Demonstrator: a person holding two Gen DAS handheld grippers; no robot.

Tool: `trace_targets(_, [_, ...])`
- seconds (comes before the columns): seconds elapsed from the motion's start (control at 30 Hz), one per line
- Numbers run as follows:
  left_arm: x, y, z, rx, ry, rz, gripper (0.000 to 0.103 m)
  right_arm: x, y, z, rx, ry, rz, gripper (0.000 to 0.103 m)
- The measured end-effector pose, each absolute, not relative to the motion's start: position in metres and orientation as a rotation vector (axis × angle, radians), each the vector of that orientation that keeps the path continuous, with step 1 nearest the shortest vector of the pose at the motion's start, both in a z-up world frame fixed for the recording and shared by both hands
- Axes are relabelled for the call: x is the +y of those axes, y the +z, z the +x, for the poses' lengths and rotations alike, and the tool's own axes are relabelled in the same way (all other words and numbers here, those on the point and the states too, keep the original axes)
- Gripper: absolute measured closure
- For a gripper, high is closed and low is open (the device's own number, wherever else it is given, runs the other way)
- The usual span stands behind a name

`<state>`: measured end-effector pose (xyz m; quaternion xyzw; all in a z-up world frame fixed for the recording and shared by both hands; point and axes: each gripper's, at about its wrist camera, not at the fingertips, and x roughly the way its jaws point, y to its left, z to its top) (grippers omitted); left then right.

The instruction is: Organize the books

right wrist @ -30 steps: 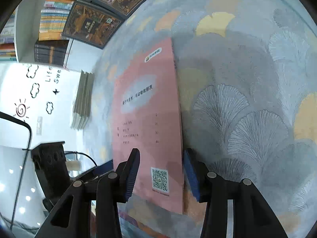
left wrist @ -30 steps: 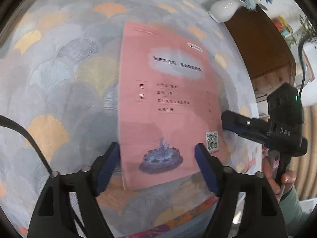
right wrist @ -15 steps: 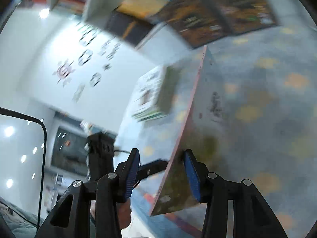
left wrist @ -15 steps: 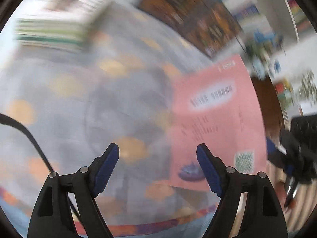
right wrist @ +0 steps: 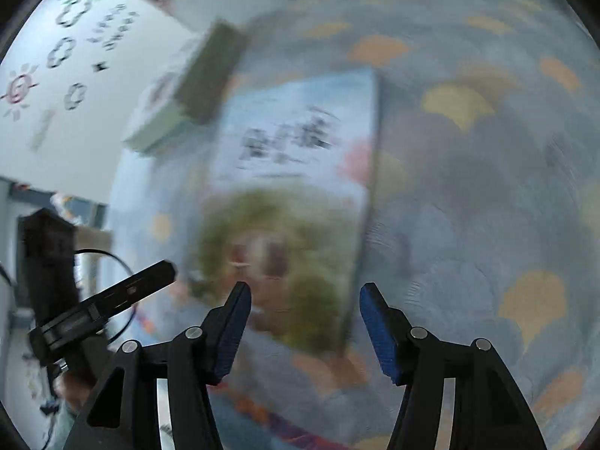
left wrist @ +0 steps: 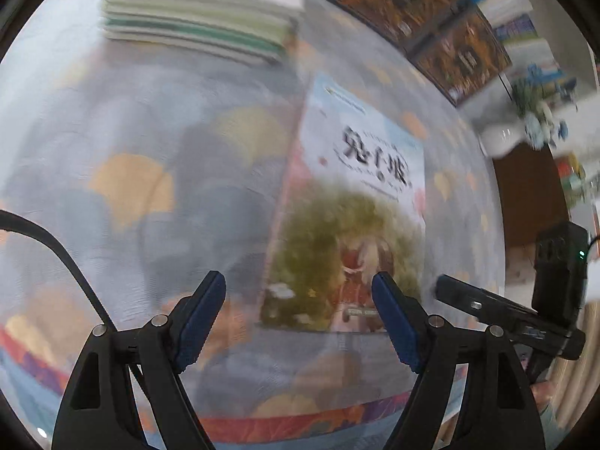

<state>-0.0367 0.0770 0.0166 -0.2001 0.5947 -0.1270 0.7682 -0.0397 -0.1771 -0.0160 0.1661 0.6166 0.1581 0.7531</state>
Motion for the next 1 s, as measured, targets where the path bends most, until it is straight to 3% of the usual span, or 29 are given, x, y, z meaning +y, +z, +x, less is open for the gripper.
trace_targets(0.07, [0.067, 0.008, -0.029, 1.307, -0.285, -0.415, 0.046, -0.176, -0.018, -0.041, 1.323, 0.310, 0.332, 0.064])
trace_targets(0.13, [0.067, 0.006, -0.029, 1.304, -0.286, -0.408, 0.061, -0.174, -0.018, -0.044, 1.277, 0.266, 0.297, 0.072])
trace_targets(0.23, [0.071, 0.004, -0.026, 1.301, -0.303, -0.397, 0.067, -0.169, -0.026, -0.046, 1.271, 0.223, 0.308, 0.074])
trace_targets(0.43, [0.073, 0.008, -0.027, 1.331, -0.281, -0.353, 0.068, -0.149, -0.030, -0.058, 1.239, 0.212, 0.229, 0.074])
trace_targets(0.63, [0.051, 0.011, -0.031, 1.309, -0.313, -0.136, 0.066, -0.150, -0.032, -0.064, 1.219, 0.197, 0.262, 0.074])
trace_targets(0.9, [0.099, 0.038, -0.029, 1.215, -0.559, -0.675, 0.066, -0.183, -0.037, -0.071, 1.210, 0.210, 0.516, 0.074])
trace_targets(1.0, [0.100, 0.024, -0.027, 1.239, -0.556, -0.730, 0.066, -0.188, -0.038, -0.071, 1.209, 0.211, 0.562, 0.074])
